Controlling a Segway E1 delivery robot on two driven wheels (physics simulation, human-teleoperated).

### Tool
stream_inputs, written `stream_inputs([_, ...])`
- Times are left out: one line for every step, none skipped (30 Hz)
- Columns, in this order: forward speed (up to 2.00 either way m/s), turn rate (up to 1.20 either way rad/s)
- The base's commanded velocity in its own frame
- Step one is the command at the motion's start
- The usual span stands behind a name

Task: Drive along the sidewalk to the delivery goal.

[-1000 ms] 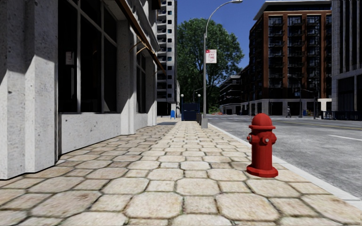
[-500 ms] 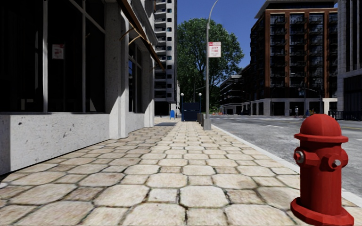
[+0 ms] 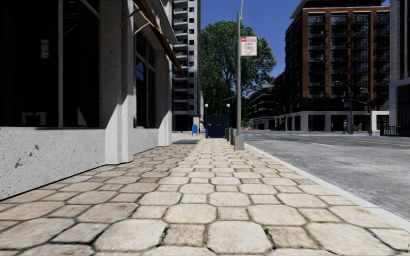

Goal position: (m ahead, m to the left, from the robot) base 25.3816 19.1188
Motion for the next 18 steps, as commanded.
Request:
stream_inputs([2.0,0.0])
stream_inputs([2.0,0.0])
stream_inputs([2.0,0.0])
stream_inputs([2.0,0.0])
stream_inputs([2.0,0.0])
stream_inputs([2.0,0.0])
stream_inputs([2.0,0.0])
stream_inputs([2.0,0.0])
stream_inputs([2.0,0.0])
stream_inputs([2.0,0.0])
stream_inputs([2.0,0.0])
stream_inputs([2.0,0.0])
stream_inputs([2.0,0.0])
stream_inputs([2.0,0.0])
stream_inputs([2.0,0.0])
stream_inputs([2.0,0.0])
stream_inputs([2.0,0.0])
stream_inputs([2.0,0.0])
